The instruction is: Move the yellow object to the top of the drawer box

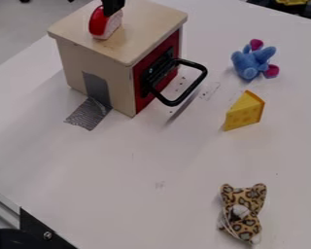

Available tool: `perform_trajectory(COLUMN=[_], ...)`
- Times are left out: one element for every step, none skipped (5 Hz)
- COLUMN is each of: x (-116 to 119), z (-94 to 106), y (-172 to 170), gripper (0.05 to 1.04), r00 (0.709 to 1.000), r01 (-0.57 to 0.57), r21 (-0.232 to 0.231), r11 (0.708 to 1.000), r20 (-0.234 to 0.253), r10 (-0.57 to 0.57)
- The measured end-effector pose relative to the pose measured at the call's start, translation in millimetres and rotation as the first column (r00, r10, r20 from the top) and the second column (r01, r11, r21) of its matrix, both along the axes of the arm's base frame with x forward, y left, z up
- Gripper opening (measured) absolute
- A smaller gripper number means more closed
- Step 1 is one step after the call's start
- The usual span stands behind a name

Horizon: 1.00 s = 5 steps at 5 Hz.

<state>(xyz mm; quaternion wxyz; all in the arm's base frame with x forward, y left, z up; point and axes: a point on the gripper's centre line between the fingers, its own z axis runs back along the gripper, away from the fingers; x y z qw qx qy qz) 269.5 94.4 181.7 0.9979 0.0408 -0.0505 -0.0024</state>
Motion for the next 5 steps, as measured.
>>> perform_trajectory(x=[-1,15,31,49,69], z=[-8.0,-31.1,-52.3,-69.3,-87.6], y=[-1,-34,-69,-97,-117], gripper=[0.999,0.999,0.999,0.999,0.999], r00=[1.0,0.998,0.991,0.984,0.975], r01=[0.0,0.049,0.117,0.168,0.214], r21=[-0.01,-0.033,-0.053,-0.095,-0.115], r11=[1.0,0.998,0.992,0.981,0.97], r20=[-0.026,-0.04,-0.052,-0.047,-0.04], r10=[0.0,-0.05,-0.12,-0.173,-0.22])
